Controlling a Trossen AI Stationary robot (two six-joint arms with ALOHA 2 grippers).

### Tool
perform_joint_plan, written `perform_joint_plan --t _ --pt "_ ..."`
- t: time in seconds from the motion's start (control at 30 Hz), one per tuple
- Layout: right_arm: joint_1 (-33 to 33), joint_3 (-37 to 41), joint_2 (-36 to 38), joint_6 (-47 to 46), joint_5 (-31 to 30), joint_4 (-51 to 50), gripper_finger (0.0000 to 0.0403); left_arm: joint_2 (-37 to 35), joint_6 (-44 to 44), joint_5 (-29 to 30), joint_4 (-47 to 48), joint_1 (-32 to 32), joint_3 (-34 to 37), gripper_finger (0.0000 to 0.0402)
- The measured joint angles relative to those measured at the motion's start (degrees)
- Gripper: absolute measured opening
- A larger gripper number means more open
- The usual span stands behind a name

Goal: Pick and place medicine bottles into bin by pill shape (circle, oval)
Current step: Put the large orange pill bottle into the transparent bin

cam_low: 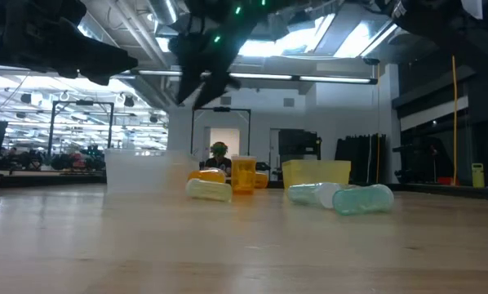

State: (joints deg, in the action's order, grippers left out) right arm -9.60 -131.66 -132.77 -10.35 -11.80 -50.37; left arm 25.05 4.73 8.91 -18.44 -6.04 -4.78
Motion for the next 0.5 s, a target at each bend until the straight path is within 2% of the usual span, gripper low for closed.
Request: perform_joint_plan --t 0.07,0.17,0.23,0.33,0.4,0.5 --pt "0.28 -3.47 0.07 -0.98 -2.19 -10.29 0.0263 0.0 0.0 0.0 0.0 0.0 0.0 0.0149" --pt "0.53 0.37 4.85 -1.13 -2.67 -19.76 0.0264 0.05 -0.08 0.0 0.1 0.02 0.0 0.0149" --pt "0.74 1.78 8.22 -5.0 -3.0 -28.74 0.0264 0.05 -0.17 -0.02 0.22 0.01 0.0 0.0149" --pt "1.93 4.24 12.13 -12.82 -8.43 -40.43 0.0264 0.05 -1.13 -0.02 1.07 0.01 -0.02 0.0149" --pt "3.23 8.29 15.41 -14.84 -11.43 -38.51 0.0264 0.03 -1.18 -0.27 2.83 -0.02 -0.07 0.0149" --pt "6.26 15.41 21.84 -14.87 -11.02 -35.71 0.0264 -0.3 -1.22 -0.85 7.03 -0.02 -0.04 0.0149"
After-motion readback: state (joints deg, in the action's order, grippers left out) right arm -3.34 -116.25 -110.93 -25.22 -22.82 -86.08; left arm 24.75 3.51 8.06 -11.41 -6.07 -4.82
